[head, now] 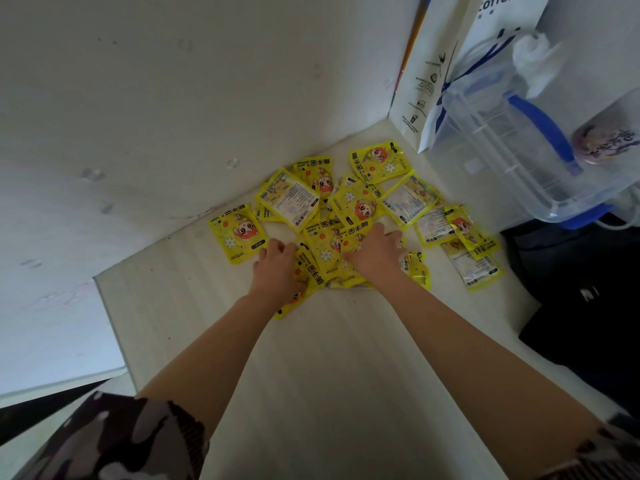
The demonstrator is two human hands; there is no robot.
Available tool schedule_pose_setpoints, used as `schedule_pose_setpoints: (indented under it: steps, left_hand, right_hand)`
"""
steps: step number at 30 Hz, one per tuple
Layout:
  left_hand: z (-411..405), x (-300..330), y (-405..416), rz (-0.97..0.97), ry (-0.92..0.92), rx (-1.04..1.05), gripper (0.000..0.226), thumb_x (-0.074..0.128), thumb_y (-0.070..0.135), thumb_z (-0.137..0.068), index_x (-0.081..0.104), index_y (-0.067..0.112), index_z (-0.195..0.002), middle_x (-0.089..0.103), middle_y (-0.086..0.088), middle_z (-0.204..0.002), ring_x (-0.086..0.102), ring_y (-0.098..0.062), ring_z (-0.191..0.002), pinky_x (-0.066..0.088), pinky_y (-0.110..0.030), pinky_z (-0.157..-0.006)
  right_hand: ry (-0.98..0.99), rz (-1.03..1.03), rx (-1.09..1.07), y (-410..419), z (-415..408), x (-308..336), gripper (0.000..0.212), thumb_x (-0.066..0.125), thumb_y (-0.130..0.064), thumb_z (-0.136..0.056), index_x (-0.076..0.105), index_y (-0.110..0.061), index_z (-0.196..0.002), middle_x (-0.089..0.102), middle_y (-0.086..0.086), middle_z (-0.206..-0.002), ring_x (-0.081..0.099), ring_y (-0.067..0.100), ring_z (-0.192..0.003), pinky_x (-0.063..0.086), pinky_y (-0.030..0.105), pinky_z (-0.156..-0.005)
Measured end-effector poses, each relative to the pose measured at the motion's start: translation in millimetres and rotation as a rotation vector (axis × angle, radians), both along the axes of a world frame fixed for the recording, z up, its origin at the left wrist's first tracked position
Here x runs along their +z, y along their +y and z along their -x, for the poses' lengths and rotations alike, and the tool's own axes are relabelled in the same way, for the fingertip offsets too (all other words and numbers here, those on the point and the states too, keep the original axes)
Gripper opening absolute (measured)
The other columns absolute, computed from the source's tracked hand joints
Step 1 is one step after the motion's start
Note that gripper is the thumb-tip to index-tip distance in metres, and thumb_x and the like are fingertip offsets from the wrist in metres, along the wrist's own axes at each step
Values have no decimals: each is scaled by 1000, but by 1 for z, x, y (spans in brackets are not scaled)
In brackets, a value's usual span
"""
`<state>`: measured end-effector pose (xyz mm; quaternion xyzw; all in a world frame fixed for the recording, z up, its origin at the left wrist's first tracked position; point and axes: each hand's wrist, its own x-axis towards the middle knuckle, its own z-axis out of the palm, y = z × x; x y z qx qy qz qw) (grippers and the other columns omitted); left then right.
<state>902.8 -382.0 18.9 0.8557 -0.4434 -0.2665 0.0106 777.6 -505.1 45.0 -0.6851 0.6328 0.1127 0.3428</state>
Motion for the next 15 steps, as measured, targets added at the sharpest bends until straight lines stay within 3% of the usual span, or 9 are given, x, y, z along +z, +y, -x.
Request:
schedule_pose_setpoints:
  steps: [3,6,8,11,15]
  left_hand:
    - [7,-1,8,10,2,58,63,76,24,-72,41,12,-123,42,-13,-124,43,-32,-113,41,-42,-91]
    - [11,-1,18,-24,-39,109,63,76,29,-71,40,14,-121,47,-11,-117,39,-32,-111,38,-42,-92]
    - [12,-2,22,-23,-58,128,62,76,33,-71,41,15,-118,48,-9,-115,38,-31,-110,36,-44,-93]
    - [14,0,30,39,-65,115,58,75,29,-72,41,14,-117,47,-8,-111,44,-31,-107,38,-41,-89]
    - [15,6,36,120,59,167,51,73,15,-74,37,15,-110,39,-6,-106,55,-35,-87,46,-40,-65]
  right_hand:
    - [-25,-7,-55,3,3,0,76,78,-29,-75,33,-6,-133,24,25,-138,42,46,-120,40,45,-101]
    - [-76,7,-101,6,10,0,68,77,-16,-76,35,-8,-128,33,25,-129,54,41,-102,48,37,-81]
    - [-89,27,-116,7,11,-1,62,74,-11,-78,35,-9,-125,41,25,-123,54,38,-99,50,38,-78]
    - [-51,50,-156,11,12,0,64,73,-16,-78,32,-11,-127,46,25,-125,50,41,-111,50,47,-88]
    - [-86,2,-208,15,4,5,82,77,-32,-76,26,-5,-134,36,29,-131,49,40,-113,49,43,-86]
